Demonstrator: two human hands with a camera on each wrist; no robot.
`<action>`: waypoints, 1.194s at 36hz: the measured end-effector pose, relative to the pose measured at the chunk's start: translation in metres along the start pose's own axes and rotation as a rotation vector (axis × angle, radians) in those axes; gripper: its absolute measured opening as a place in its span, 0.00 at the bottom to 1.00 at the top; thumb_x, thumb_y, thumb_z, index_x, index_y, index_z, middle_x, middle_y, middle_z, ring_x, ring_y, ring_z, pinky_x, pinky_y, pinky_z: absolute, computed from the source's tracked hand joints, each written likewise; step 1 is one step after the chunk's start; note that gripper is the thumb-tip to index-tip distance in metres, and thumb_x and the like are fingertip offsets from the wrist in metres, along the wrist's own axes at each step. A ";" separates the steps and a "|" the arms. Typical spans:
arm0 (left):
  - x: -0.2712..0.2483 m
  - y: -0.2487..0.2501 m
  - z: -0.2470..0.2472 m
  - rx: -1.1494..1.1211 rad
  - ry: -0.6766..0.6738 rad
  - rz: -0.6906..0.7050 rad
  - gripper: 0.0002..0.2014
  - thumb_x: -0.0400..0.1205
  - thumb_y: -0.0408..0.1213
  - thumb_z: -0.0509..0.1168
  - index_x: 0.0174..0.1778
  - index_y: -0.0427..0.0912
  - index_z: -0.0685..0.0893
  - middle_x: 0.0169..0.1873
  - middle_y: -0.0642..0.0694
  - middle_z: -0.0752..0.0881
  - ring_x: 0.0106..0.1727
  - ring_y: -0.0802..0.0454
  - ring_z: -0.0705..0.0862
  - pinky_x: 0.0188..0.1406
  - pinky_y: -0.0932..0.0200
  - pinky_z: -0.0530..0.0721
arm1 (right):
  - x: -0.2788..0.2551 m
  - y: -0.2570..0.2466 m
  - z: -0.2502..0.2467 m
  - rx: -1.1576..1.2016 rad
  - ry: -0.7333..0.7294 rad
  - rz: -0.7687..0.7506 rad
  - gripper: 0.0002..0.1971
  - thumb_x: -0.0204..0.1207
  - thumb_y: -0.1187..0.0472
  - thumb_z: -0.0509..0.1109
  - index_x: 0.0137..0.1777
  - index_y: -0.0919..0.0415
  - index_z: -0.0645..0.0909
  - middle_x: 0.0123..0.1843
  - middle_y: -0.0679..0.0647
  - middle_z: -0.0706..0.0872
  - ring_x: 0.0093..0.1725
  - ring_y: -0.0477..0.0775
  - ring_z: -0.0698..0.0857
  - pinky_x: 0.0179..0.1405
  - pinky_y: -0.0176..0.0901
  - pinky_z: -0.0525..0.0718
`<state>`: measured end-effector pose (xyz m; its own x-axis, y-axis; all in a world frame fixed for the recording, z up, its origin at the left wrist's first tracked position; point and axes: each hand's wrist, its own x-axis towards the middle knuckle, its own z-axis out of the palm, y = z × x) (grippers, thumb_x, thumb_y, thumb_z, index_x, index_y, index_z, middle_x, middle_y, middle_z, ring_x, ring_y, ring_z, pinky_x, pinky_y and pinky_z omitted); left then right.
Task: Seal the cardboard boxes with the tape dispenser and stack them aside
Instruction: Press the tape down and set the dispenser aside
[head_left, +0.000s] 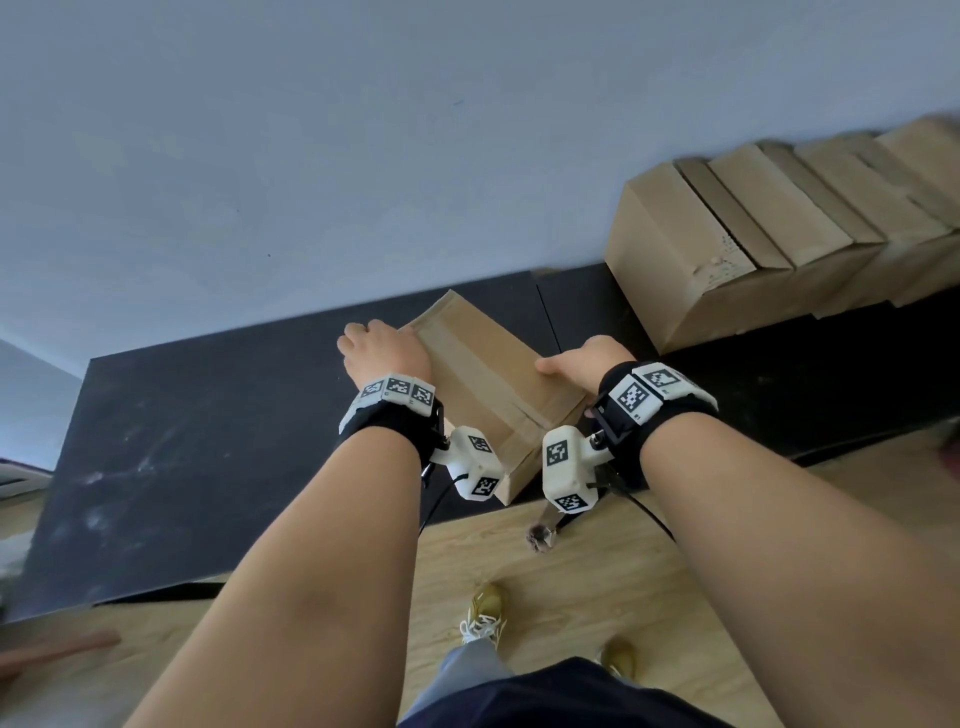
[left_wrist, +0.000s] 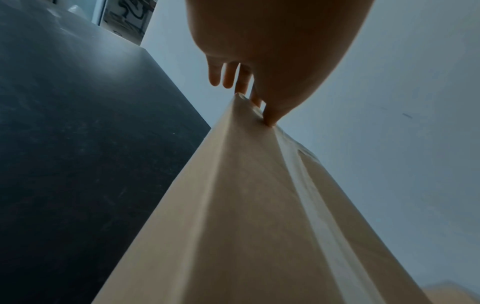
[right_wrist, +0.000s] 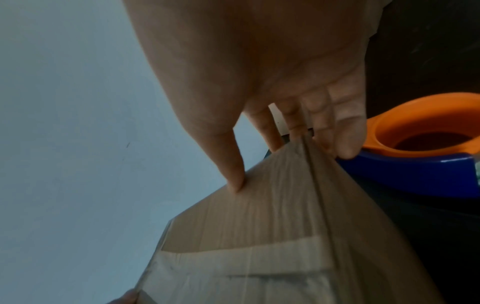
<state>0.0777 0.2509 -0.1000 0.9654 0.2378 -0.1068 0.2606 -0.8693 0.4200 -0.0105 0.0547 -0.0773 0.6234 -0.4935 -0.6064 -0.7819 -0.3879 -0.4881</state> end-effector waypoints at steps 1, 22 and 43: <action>-0.003 0.001 0.001 0.004 0.016 0.030 0.17 0.83 0.37 0.54 0.65 0.34 0.75 0.67 0.37 0.72 0.69 0.38 0.68 0.67 0.47 0.71 | 0.001 0.000 0.000 -0.007 0.010 -0.003 0.31 0.64 0.39 0.78 0.57 0.62 0.77 0.50 0.58 0.85 0.46 0.63 0.87 0.54 0.58 0.87; -0.031 0.024 0.010 0.324 -0.507 0.741 0.27 0.87 0.55 0.53 0.81 0.68 0.53 0.85 0.51 0.42 0.84 0.51 0.36 0.82 0.41 0.38 | 0.006 0.005 -0.004 0.160 0.243 -0.197 0.13 0.78 0.62 0.67 0.61 0.59 0.82 0.60 0.57 0.87 0.58 0.60 0.86 0.55 0.42 0.80; -0.083 0.041 0.036 0.384 -0.108 0.561 0.26 0.86 0.58 0.43 0.82 0.60 0.58 0.78 0.43 0.64 0.73 0.41 0.64 0.68 0.44 0.64 | 0.034 0.003 -0.006 -0.006 0.205 -0.440 0.14 0.81 0.64 0.65 0.63 0.64 0.86 0.62 0.59 0.88 0.63 0.62 0.84 0.62 0.48 0.81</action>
<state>0.0085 0.1796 -0.1063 0.9451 -0.3203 -0.0644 -0.3141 -0.9450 0.0915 0.0082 0.0323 -0.0959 0.8816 -0.4243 -0.2068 -0.4445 -0.5987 -0.6663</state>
